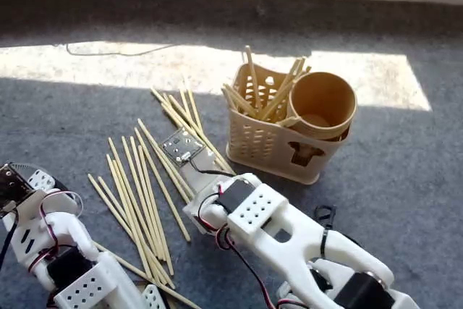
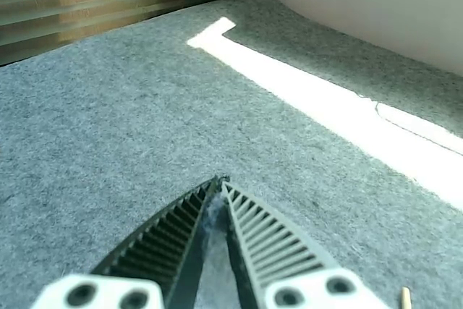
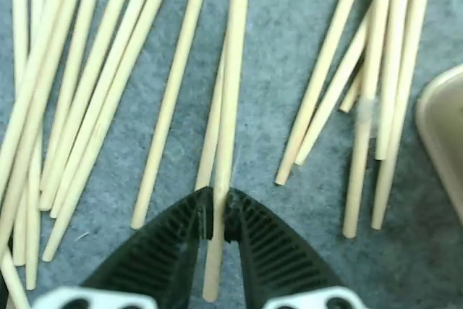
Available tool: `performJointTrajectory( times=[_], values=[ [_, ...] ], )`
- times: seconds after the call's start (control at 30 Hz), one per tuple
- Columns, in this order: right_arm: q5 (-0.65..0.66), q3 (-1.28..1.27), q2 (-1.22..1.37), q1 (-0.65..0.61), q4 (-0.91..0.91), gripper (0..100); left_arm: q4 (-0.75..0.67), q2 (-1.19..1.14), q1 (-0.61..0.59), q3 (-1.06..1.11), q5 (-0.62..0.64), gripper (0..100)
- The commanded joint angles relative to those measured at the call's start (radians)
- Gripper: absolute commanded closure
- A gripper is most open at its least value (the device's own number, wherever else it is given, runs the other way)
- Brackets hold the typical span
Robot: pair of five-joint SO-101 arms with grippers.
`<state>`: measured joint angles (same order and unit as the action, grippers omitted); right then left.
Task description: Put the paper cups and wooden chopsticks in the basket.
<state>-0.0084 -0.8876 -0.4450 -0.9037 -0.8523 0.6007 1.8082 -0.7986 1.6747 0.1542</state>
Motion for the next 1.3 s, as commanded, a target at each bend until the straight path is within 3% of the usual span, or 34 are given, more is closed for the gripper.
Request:
performJointTrajectory(
  times=[0.0,0.7,1.07,1.27],
  values=[
    [-0.003,0.007,-0.13,0.071,-0.036,99.5,-0.015,0.007,0.021,0.013,0.003,98],
    [-0.005,-0.171,-0.911,0.133,-0.035,99.4,-0.015,0.007,0.024,0.013,0.002,98],
    [0.002,-0.173,-0.993,0.133,0.016,99.4,-0.015,0.007,0.024,0.013,0.002,98],
    [0.0,-0.173,-0.993,0.171,0.134,99.4,-0.015,0.007,0.024,0.013,0.002,98]
  ],
)
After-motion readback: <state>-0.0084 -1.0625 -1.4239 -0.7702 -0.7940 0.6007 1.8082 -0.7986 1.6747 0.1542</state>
